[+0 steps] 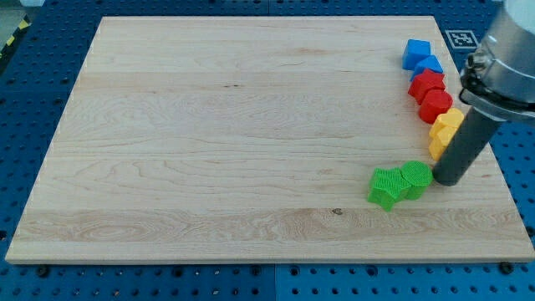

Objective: Push the green blocks to the left side

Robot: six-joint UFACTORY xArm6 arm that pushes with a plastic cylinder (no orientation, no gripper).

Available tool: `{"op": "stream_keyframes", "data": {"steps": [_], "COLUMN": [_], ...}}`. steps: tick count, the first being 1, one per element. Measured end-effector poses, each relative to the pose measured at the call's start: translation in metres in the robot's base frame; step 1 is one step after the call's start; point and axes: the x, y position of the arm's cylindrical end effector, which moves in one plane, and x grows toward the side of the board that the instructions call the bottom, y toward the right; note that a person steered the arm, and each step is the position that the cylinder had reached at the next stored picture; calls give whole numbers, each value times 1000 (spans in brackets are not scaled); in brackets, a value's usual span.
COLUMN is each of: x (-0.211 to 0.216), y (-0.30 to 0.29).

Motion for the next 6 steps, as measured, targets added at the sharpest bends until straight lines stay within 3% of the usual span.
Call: {"op": "stream_keyframes", "data": {"steps": [1,3,4,6], "x": [12,67,64,51], "y": [9,-34,-71,-77]}}
